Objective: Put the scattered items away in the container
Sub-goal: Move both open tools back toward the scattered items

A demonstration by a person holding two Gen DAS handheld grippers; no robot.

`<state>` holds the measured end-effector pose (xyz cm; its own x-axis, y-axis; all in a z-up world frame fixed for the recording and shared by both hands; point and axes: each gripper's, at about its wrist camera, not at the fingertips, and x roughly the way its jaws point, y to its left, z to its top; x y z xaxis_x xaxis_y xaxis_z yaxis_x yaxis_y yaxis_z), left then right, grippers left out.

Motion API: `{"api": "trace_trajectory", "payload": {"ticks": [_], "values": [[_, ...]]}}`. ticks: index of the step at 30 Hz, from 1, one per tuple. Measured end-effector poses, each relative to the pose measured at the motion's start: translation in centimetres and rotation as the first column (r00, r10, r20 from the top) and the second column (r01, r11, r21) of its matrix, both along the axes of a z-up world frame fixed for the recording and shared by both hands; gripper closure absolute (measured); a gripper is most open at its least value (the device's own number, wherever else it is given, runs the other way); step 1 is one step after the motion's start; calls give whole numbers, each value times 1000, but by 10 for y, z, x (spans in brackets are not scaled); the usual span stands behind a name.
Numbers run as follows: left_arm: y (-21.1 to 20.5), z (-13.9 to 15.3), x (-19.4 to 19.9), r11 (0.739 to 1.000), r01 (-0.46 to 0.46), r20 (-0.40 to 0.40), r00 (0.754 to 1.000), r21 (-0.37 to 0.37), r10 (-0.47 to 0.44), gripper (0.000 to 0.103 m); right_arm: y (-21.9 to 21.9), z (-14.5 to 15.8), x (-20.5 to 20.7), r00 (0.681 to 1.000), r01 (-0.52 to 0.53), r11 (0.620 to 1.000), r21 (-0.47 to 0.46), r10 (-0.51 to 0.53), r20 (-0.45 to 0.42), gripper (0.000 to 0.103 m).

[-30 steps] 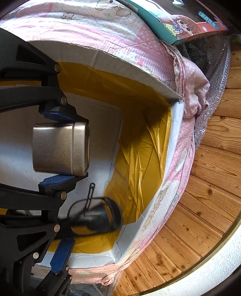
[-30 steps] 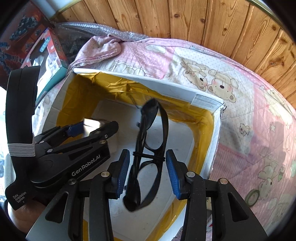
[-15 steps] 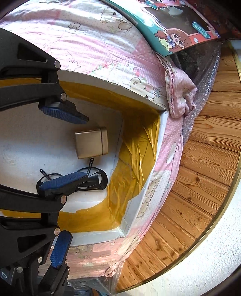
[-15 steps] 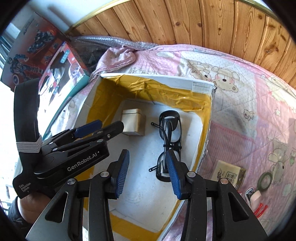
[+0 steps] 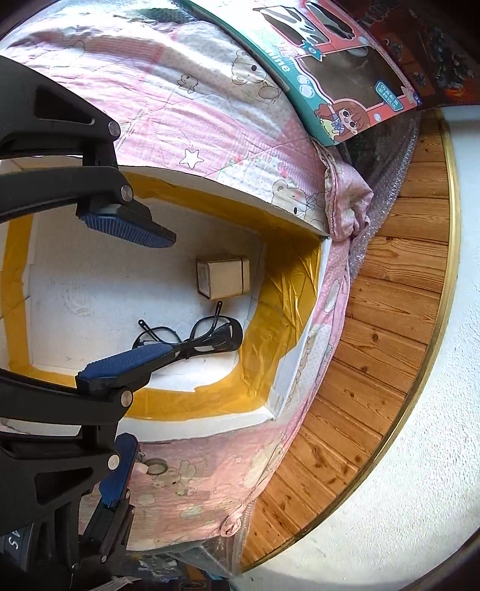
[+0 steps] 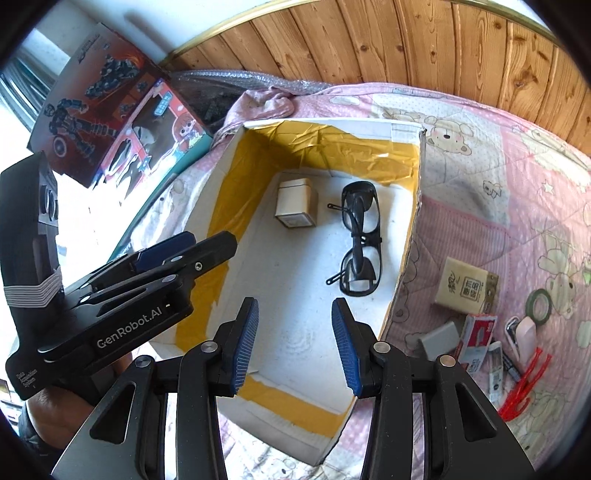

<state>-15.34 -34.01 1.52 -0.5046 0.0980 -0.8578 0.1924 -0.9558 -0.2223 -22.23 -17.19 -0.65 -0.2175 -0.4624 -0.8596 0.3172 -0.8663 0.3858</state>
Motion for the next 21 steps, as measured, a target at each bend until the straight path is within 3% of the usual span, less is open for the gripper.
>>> {"api": "trace_trajectory", "payload": {"ticks": [11,19,21], "values": [[18,26,45,1000,22,-37,999,-15,-22,44,11,23,54,999,16,999,-46,-17,-28,59],[34,30,73,999,49,-41,998,11,-49,44,27,21,79,999,34,997,-67,-35,-23,59],[40,28,78,998,61,-35,998,16,-61,44,32,18,85,999,40,996,-79,-41,-12,64]]}}
